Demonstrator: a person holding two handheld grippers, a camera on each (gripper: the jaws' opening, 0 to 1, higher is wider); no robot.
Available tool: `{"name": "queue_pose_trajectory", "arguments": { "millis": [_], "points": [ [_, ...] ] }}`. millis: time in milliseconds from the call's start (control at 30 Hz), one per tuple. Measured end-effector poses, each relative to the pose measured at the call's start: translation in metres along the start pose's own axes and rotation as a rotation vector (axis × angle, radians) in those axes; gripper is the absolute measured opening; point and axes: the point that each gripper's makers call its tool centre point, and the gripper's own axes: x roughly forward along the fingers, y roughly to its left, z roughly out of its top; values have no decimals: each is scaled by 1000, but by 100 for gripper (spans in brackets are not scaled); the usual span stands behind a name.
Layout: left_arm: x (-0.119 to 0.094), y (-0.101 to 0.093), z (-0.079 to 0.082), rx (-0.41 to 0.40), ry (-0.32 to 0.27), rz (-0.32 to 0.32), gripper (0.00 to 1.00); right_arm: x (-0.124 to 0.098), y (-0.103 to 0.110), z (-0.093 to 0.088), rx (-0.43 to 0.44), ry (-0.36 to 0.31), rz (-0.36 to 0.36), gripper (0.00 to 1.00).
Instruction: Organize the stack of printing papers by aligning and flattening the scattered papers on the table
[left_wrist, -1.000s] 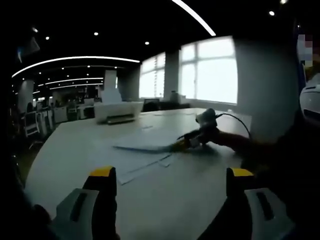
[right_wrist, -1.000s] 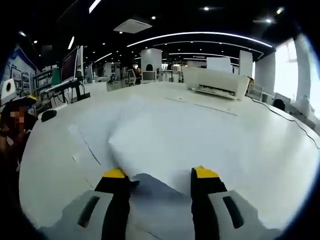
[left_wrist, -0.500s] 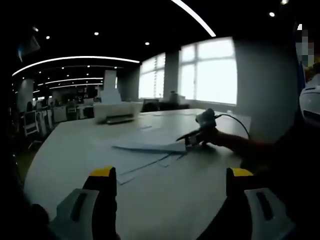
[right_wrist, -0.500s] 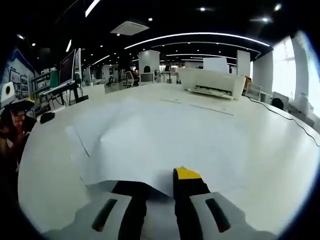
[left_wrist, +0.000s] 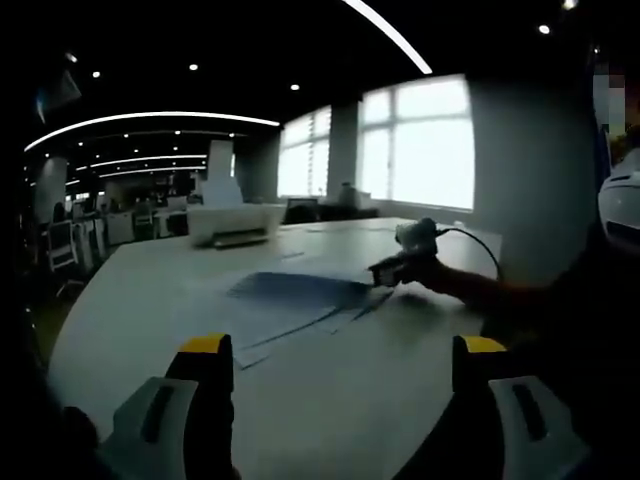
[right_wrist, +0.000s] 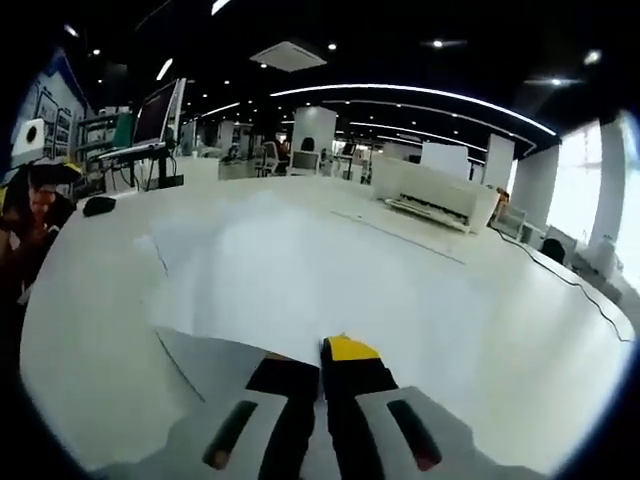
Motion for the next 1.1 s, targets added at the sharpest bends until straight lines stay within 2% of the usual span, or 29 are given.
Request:
{"name": "queue_pose_trajectory", "arguments": {
  "millis": [200, 300, 467, 600, 1100],
  "points": [
    [-1, 0, 1, 2, 0, 3, 93, -1, -1, 5, -31, -17, -15, 0],
    [-2, 1, 2, 5, -1, 5, 93, -5, -2, 13, -70, -38, -27, 0],
    [-3, 0, 4, 11, 1, 6, 93, -12, -4, 30, -74, -87, -30, 0],
    [-3, 0, 6, 13, -3, 6, 93, -17, -5, 36, -79, -104, -40, 0],
    [-2, -1, 7, 15, -7, 6, 93, -29, -8, 48, -75, -112, -52, 0]
  ]
}}
